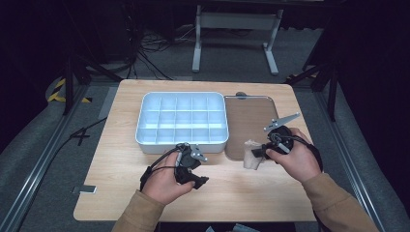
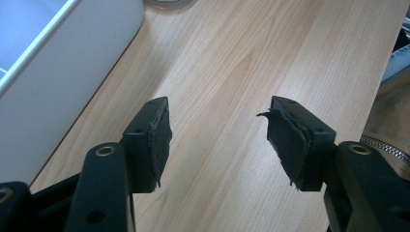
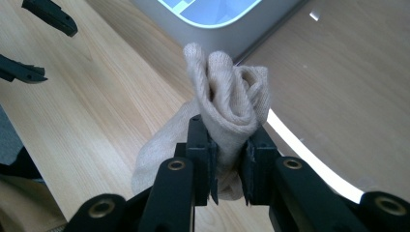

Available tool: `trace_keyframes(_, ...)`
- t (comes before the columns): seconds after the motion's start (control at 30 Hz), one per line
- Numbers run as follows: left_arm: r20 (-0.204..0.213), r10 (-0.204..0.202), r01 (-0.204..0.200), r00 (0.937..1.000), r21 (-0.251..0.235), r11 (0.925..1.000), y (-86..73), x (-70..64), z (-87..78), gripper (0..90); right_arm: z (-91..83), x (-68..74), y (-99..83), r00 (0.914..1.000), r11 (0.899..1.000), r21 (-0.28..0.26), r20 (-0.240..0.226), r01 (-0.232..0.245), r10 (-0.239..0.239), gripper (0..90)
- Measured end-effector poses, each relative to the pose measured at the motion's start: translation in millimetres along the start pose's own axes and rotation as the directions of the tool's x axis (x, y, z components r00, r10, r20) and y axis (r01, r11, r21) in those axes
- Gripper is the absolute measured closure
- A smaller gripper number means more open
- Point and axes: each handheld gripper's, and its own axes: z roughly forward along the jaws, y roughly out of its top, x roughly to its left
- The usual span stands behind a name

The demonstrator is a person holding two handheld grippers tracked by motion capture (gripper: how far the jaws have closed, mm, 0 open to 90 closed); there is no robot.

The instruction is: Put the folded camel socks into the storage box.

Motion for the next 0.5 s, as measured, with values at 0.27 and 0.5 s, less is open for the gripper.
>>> trace_keyframes(0.27,-0.009,-0.021,0.021,0.9997,-0.013,0.9997,-5.7,2.0,-6.0,41.8,-3.7,-2.6,16.1,0.9990,0.999,0.010,0.018,0.041,-0.041,77.1)
trace_keyframes(0.5,-0.045,-0.058,0.056,0.9973,-0.037,0.9977,-18.4,3.9,-16.3,42.2,-1.6,-4.9,32.3,0.9933,0.993,0.021,0.001,0.116,-0.116,77.1)
